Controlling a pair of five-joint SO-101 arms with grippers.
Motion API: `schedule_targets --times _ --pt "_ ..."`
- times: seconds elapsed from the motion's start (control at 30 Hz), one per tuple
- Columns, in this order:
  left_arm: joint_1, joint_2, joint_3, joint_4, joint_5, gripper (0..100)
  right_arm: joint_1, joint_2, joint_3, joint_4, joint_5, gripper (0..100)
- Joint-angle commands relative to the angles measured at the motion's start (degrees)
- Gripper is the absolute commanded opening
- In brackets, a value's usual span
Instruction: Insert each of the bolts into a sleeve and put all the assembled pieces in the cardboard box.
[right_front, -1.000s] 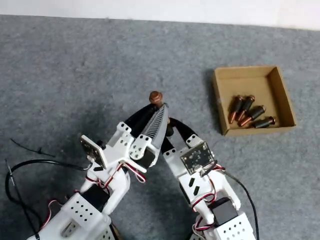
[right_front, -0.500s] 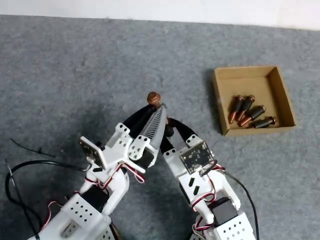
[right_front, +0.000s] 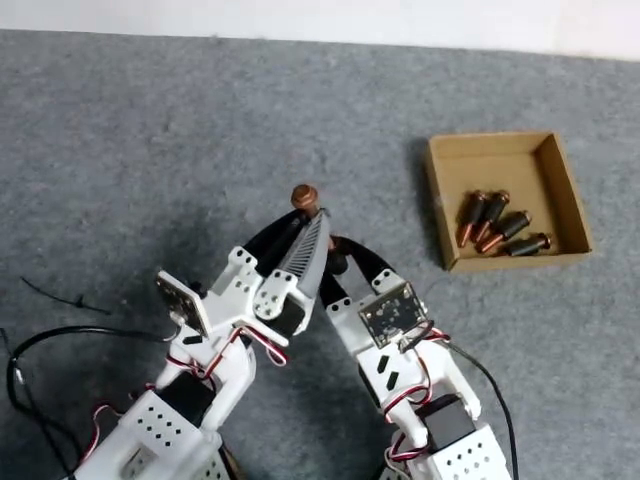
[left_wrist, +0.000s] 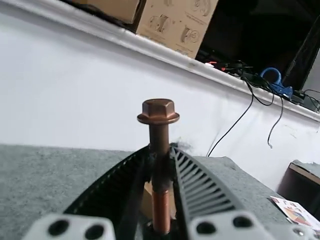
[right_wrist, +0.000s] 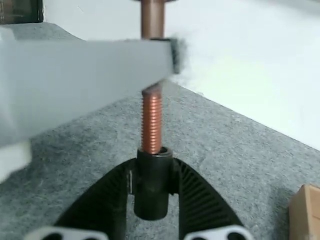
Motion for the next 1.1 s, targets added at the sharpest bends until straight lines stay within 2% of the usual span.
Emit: schedule_targets --times 0.0,1.07 --pt "-0.31 -0.31 -0.75 2.29 4.04 1 0.75 -0.92 6.37 -1.8 0.35 0.5" --pt "0.13 0.13 -1.27 2.29 4.48 1 -0.84 -0.92 6.37 -1.63 0.44 0.5"
